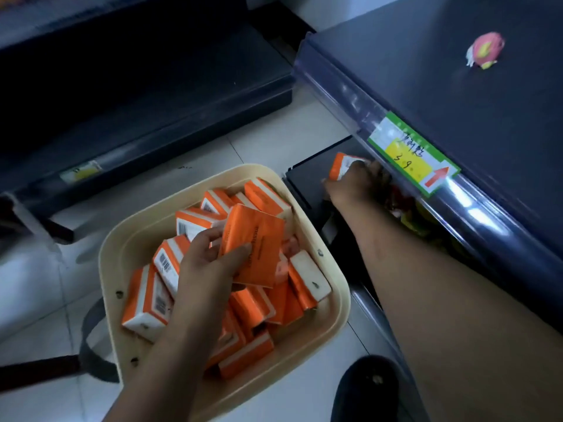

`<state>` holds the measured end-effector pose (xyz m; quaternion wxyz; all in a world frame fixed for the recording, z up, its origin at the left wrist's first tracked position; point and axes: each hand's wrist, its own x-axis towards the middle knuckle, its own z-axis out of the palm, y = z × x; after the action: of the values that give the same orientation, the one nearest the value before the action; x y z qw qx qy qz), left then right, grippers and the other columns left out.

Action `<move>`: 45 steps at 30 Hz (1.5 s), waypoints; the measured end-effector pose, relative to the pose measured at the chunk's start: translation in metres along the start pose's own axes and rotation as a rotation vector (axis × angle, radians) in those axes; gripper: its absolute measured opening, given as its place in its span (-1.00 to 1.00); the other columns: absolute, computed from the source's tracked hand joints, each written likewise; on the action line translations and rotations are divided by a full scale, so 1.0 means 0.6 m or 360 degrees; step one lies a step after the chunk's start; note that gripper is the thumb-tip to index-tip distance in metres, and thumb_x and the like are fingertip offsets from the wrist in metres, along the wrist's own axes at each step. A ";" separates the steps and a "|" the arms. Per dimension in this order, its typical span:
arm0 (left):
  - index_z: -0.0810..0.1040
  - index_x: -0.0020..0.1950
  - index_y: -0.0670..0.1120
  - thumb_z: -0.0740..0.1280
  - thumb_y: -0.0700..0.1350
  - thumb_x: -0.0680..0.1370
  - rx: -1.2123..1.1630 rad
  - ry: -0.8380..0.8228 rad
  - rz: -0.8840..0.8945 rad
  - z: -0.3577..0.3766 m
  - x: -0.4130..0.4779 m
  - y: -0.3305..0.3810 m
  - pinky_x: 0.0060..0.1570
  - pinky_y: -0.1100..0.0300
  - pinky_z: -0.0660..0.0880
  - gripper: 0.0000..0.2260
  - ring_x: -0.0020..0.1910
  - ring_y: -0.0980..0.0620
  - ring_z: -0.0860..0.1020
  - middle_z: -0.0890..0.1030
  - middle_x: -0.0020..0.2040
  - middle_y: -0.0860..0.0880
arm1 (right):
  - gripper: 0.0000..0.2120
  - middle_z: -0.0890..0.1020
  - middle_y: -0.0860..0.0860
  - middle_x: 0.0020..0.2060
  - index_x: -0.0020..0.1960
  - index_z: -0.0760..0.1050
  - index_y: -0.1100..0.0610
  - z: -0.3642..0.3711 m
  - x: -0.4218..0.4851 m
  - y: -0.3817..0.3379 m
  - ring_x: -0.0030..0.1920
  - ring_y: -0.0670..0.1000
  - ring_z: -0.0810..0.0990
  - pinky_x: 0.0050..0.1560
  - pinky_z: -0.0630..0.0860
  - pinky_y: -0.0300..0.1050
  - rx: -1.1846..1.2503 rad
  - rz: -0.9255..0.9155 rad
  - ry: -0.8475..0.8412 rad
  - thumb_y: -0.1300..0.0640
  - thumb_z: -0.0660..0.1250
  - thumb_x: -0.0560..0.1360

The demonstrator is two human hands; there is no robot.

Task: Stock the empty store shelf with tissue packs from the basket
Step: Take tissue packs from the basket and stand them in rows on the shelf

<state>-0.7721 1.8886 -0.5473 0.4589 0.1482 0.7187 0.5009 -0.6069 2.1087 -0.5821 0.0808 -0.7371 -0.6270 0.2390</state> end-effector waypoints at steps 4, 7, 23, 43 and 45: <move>0.54 0.34 0.17 0.51 -0.02 0.55 -0.0013 0.0008 0.0014 0.000 -0.008 0.009 -0.13 -0.09 0.70 -0.62 -0.07 -0.09 0.76 0.74 0.09 -0.01 | -0.19 0.33 0.18 0.45 0.54 0.25 0.16 0.010 -0.012 0.001 0.38 0.31 0.46 0.27 0.44 0.15 -0.0023 0.0109 -0.0029 -0.01 0.53 0.41; 0.52 0.36 0.19 0.51 0.02 0.55 0.0020 0.0042 0.0027 -0.004 -0.017 0.012 -0.14 -0.05 0.70 -0.60 -0.06 -0.06 0.76 0.73 0.12 0.02 | -0.21 0.33 0.17 0.45 0.53 0.21 0.14 0.002 -0.025 0.000 0.38 0.29 0.44 0.27 0.43 0.07 0.0062 0.0082 0.0011 0.09 0.53 0.42; 0.64 0.18 -0.05 0.47 -0.14 0.56 -0.0480 0.0029 0.0062 0.003 -0.131 0.112 -0.18 0.06 0.63 -0.80 -0.06 -0.04 0.71 0.74 0.00 -0.08 | -0.78 0.68 -0.01 -0.19 -0.25 0.69 0.02 -0.116 -0.201 0.017 -0.07 0.05 0.63 0.17 0.52 0.01 0.2056 0.0239 -0.0508 0.21 0.40 0.53; 0.59 0.16 -0.05 0.32 -0.08 0.62 -0.0451 -0.0742 0.0355 0.110 -0.350 0.190 0.05 -0.07 0.62 -0.85 0.05 -0.12 0.66 0.67 0.02 -0.10 | -0.46 0.74 0.05 0.13 0.27 0.63 0.02 -0.373 -0.460 0.082 0.16 0.07 0.71 0.19 0.61 0.08 0.2133 -0.0053 -0.0441 -0.31 0.46 0.46; 0.58 0.09 -0.03 0.29 -0.10 0.63 -0.0443 -0.0854 0.0394 0.130 -0.380 0.192 0.00 -0.07 0.64 -0.90 0.01 -0.10 0.64 0.65 -0.05 -0.07 | -0.54 0.76 0.06 -0.05 0.05 0.66 0.04 -0.413 -0.480 0.114 -0.06 0.07 0.72 -0.09 0.59 -0.05 0.1834 0.0002 -0.0094 -0.32 0.49 0.41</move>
<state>-0.6155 1.8330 -0.3382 0.5834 0.2970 0.4733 0.5894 -0.4623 1.8624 -0.3221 0.4515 -0.5675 -0.3970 0.5626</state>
